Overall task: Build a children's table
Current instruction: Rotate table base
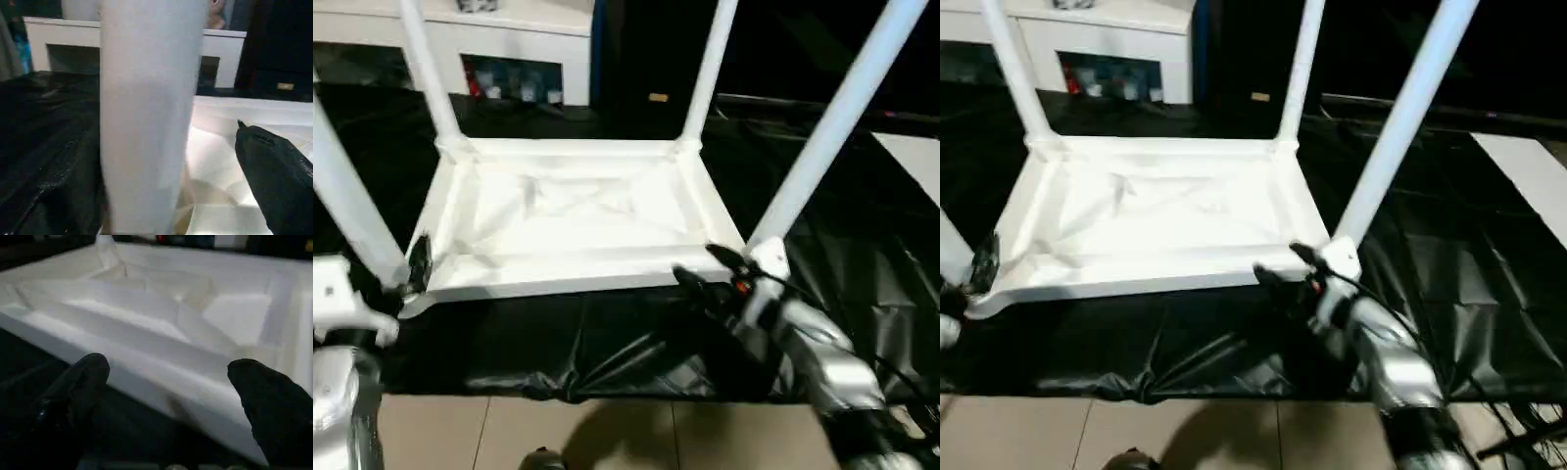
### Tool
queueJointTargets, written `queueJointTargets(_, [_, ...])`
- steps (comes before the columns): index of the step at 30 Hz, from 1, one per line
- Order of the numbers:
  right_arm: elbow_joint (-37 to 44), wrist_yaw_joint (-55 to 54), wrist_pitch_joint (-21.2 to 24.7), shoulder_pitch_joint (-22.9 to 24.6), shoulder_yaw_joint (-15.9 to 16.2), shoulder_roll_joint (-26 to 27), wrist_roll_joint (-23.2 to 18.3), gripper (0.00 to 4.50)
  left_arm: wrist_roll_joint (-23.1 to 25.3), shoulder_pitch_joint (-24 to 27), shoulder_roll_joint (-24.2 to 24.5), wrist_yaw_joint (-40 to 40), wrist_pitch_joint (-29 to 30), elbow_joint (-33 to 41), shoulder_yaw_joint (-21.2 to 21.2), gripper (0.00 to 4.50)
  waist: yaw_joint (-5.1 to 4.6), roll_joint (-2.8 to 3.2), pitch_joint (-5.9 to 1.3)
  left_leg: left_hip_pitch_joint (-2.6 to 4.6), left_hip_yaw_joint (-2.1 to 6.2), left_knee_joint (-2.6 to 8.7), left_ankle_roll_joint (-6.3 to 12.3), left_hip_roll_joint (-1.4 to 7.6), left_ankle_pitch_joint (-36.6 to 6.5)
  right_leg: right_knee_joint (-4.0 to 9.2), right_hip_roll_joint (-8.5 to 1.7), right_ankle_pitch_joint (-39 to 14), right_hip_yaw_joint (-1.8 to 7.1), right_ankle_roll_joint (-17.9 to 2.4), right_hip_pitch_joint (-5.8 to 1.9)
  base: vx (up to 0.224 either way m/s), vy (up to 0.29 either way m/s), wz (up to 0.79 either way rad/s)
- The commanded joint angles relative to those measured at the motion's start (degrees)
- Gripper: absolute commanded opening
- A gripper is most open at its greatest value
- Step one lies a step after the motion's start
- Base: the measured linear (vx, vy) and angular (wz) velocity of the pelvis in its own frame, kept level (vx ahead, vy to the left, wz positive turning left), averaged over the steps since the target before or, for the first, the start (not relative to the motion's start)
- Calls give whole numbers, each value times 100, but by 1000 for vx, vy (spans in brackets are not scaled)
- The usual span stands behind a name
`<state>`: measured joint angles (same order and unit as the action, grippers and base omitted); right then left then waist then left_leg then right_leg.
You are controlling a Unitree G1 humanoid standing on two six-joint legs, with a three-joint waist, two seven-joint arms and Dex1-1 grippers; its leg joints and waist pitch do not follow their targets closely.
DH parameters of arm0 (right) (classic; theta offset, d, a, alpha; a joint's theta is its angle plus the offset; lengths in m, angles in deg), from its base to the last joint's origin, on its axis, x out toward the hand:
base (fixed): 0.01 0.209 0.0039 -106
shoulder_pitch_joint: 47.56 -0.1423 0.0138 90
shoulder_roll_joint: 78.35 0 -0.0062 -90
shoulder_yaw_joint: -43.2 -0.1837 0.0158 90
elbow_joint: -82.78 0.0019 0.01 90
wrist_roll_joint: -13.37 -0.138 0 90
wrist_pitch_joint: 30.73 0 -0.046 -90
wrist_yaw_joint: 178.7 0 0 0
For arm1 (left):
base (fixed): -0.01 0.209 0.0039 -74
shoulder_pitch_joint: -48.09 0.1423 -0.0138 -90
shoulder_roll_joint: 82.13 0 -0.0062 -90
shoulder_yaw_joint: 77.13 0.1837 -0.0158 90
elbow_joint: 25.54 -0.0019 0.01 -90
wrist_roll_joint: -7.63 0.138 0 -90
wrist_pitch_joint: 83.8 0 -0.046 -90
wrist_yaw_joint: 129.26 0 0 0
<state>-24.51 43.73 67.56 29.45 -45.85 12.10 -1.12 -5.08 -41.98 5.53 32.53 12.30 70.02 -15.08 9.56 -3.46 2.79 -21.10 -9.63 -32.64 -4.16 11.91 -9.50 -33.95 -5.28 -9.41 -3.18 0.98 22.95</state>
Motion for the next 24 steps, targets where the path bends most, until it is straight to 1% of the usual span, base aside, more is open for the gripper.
queueJointTargets(1, [278,20,401,84,86,-130,-8,447,-171,-80,58,-230,203,-206,114,450,-4,102,-271,99,65,491,-226,78,-2681,539,-210,-2770,165,-268,-97,0,0,0])
queueJointTargets(2, [418,-46,616,159,89,-149,-28,447,-265,-180,148,-373,223,-418,104,450,-23,140,-271,99,69,487,-254,82,-2730,532,-220,-2748,167,-312,-86,0,0,0])
queueJointTargets(3, [546,-108,759,237,112,-157,-11,447,-316,-287,270,-537,206,-675,100,450,-33,118,-269,107,60,480,-252,68,-2759,555,-211,-2830,158,-293,-75,0,0,0])
queueJointTargets(4, [709,-169,871,328,160,-175,31,447,-335,-383,403,-696,179,-926,111,450,-30,138,-273,151,54,469,-256,56,-2802,582,-202,-2914,162,-266,-36,0,0,0])
queueJointTargets(5, [766,-212,926,352,191,-174,63,447,-369,-436,465,-810,156,-1044,110,450,-31,135,-270,152,59,470,-264,58,-2820,580,-202,-2906,163,-260,-34,0,0,0])
queueJointTargets(6, [747,-295,979,310,266,-145,171,447,-463,-621,652,-1136,169,-1420,101,450,-38,74,-266,119,64,484,-266,67,-2774,564,-219,-2941,158,-251,-65,0,0,0])
queueJointTargets(7, [806,-364,1087,299,313,-126,219,447,-541,-732,777,-1334,170,-1666,91,450,-25,139,-269,148,68,484,-295,60,-2783,571,-223,-2986,162,-256,-36,0,0,0])
queueJointTargets(8, [811,-469,1252,240,346,-107,278,447,-670,-855,880,-1544,239,-1870,60,450,-48,132,-273,157,69,485,-329,61,-2834,571,-216,-2962,162,-269,-30,0,0,0])
queueJointTargets(9, [837,-547,1436,182,374,-105,313,447,-798,-976,970,-1738,357,-2064,44,450,-47,146,-272,142,79,498,-376,47,-2831,550,-216,-2947,160,-308,-53,0,0,0])
queueJointTargets(10, [806,-538,1489,94,413,-97,328,447,-864,-1103,1065,-1946,417,-2240,66,450,-50,152,-278,145,92,507,-409,70,-2885,533,-226,-2885,160,-345,-53,0,0,0])
queueJointTargets(11, [693,-533,1490,-10,438,-73,346,447,-884,-1233,1147,-2137,422,-2433,99,450,-60,129,-272,140,91,505,-424,73,-2942,522,-237,-2855,158,-392,-52,0,0,0])
queueJointTargets(12, [577,-580,1538,-101,492,-44,407,447,-893,-1363,1247,-2329,441,-2678,145,450,-62,175,-274,173,82,502,-451,74,-2985,534,-247,-2887,170,-410,-23,0,0,0])
queueJointTargets(13, [555,-595,1551,-122,511,-39,430,447,-893,-1390,1274,-2376,444,-2729,157,450,-65,173,-272,196,74,493,-462,68,-3016,547,-243,-2891,173,-423,3,0,0,0])
queueJointTargets(14, [380,-628,1559,-237,635,-32,584,447,-922,-1530,1402,-2707,494,-2957,246,450,-76,168,-262,181,85,501,-479,64,-3029,546,-252,-2913,168,-443,-18,0,0,0])
queueJointTargets(15, [74,-668,1540,-384,674,7,655,447,-1000,-1678,1524,-3153,651,-3145,384,450,-66,233,-277,207,82,502,-531,69,-3089,535,-256,-2874,181,-477,-5,0,0,0])
queueJointTargets(16, [-128,-731,1423,-451,685,24,733,447,-1062,-1706,1562,-3367,749,-3160,445,450,-70,215,-276,207,81,499,-539,72,-3098,533,-263,-2850,183,-505,-3,0,0,0])
queueJointTargets(17, [-233,-790,1364,-485,694,34,785,447,-1102,-1737,1597,-3521,785,-3216,483,450,-66,244,-280,206,82,503,-587,84,-3118,523,-277,-2747,186,-605,-18,0,0,0])
queueJointTargets(18, [-317,-831,1344,-516,692,32,817,447,-1182,-1753,1616,-3636,928,-3191,513,450,-48,245,-275,198,80,512,-603,99,-3089,485,-279,-2613,190,-699,-27,0,0,0])
queueJointTargets(19, [-442,-863,1349,-583,703,19,845,447,-1303,-1776,1654,-3877,1133,-3133,601,450,-44,240,-270,194,76,515,-602,102,-3084,481,-272,-2553,194,-722,-31,0,0,0])
queueJointTargets(20, [-459,-871,1351,-596,708,14,850,447,-1327,-1783,1665,-3933,1165,-3127,624,450,-43,230,-279,193,68,511,-595,96,-3039,451,-270,-2459,205,-783,-38,0,0,0])
queueJointTargets(21, [-666,-939,1256,-745,613,85,791,447,-1467,-1772,1708,-4274,1448,-2993,825,450,-39,225,-282,176,57,516,-572,94,-2947,438,-267,-2359,218,-806,-55,0,0,0])
queueJointTargets(22, [-666,-939,1256,-745,613,85,791,447,-1467,-1772,1708,-4274,1448,-2993,825,450,-50,224,-285,168,59,512,-566,89,-2914,421,-269,-2342,221,-826,-59,0,0,0])
queueJointTargets(23, [-739,-946,1225,-792,558,112,753,447,-1507,-1758,1712,-4391,1526,-2940,904,450,-56,244,-288,161,56,514,-556,94,-2859,418,-271,-2314,224,-862,-73,0,0,0])
queueJointTargets(24, [-923,-1075,1041,-886,538,122,835,447,-1605,-1660,1686,-4523,1726,-2753,1034,450,-56,253,-291,182,43,508,-579,108,-2832,418,-280,-2241,231,-905,-57,0,0,0])
